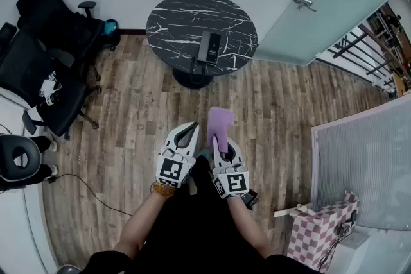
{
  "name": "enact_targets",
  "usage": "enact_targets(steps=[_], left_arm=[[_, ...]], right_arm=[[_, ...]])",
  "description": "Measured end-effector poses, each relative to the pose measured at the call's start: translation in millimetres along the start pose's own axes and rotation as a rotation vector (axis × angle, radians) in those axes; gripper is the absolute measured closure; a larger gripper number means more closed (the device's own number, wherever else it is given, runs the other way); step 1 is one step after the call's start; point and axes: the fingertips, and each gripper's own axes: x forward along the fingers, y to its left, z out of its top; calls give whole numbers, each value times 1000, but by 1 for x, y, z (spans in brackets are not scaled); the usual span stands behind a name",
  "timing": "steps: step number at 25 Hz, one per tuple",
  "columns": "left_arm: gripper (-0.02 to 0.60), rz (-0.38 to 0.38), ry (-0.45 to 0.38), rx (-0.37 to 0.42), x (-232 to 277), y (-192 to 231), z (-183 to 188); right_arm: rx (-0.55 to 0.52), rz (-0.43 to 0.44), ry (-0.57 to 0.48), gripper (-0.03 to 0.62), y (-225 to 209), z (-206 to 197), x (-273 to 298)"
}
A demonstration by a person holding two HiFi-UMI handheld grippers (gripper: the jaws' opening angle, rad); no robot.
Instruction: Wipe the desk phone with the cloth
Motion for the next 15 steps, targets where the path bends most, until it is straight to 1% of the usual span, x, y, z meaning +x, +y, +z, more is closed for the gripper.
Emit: enact_targets(steps=[5, 9, 15], left_arm=[[563, 21, 12, 10, 28, 25, -3], [563, 31, 30, 29, 64, 44, -3], [563, 30, 97, 62, 117, 67, -6]], right_arm=[[50, 26, 1, 537, -21, -2, 37], [83, 34, -2, 537, -49, 0, 73], [149, 28, -16, 537, -100, 9, 123]])
